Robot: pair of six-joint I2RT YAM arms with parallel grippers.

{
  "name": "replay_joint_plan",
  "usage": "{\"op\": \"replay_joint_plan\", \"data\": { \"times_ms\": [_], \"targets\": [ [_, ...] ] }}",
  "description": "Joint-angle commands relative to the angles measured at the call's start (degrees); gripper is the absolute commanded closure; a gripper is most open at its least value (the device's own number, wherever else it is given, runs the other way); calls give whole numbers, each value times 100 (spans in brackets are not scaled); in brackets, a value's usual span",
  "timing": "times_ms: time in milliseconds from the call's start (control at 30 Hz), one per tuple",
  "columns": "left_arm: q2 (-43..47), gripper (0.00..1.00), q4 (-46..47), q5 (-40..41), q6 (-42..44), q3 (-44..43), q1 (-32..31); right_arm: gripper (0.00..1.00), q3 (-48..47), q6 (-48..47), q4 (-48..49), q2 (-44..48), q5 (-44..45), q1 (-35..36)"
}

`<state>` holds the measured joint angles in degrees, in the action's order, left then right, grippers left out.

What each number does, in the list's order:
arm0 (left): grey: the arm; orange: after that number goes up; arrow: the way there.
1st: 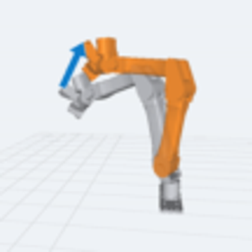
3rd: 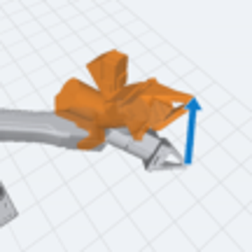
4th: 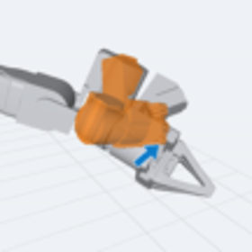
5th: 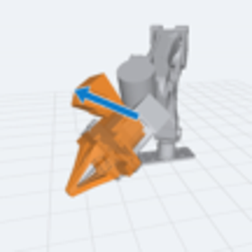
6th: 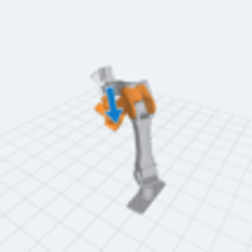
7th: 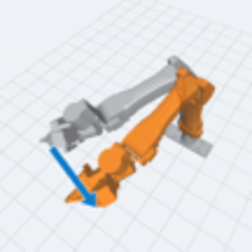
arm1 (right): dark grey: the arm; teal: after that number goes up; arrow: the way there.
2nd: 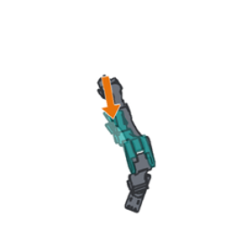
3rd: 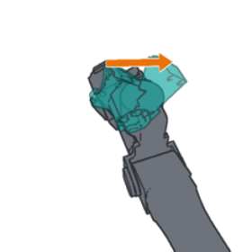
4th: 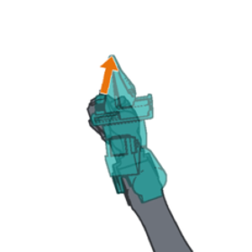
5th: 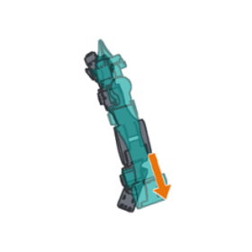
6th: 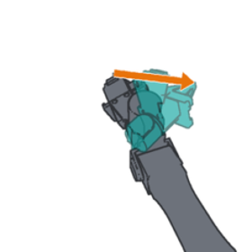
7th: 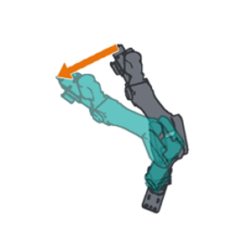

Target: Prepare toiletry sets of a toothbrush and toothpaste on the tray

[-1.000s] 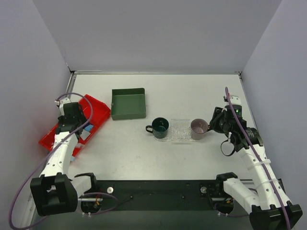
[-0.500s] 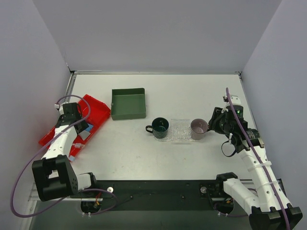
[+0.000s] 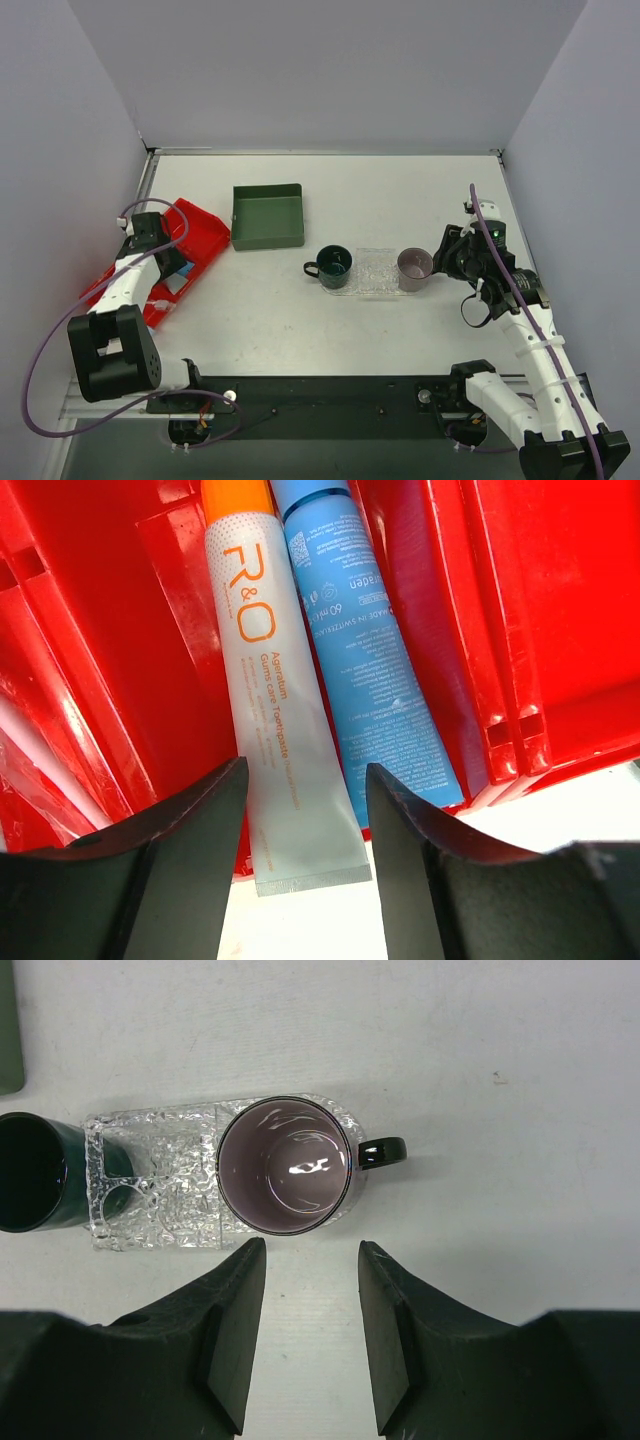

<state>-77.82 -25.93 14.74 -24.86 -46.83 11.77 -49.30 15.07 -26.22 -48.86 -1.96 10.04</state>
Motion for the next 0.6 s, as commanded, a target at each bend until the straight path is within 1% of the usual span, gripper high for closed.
{"op": "replay_joint_plan", "data": {
  "times_ms": [0, 167, 233, 433, 500, 533, 567],
  "targets": [
    [-206, 39, 0, 21, 25, -256, 80, 62, 26, -13, 134, 26, -15, -46],
    [-357, 42, 211, -576, 175, -283, 71, 62, 43, -4, 152, 26, 2, -38],
    [-313, 43, 282, -648, 183, -257, 71, 62, 52, -4, 161, 17, 11, -46],
    [-347, 47, -34, -77, 87, -292, 71, 62, 69, -4, 161, 26, 29, -55],
    [-435, 54, -131, -16, 69, -344, 71, 62, 69, -4, 161, 26, 46, -55],
    [-453, 60, -149, -15, 69, -353, 71, 62, 69, -4, 161, 34, 64, -55],
    [-479, 64, -166, -7, 61, -353, 71, 62, 69, -4, 161, 26, 64, -55]
  ]
}}
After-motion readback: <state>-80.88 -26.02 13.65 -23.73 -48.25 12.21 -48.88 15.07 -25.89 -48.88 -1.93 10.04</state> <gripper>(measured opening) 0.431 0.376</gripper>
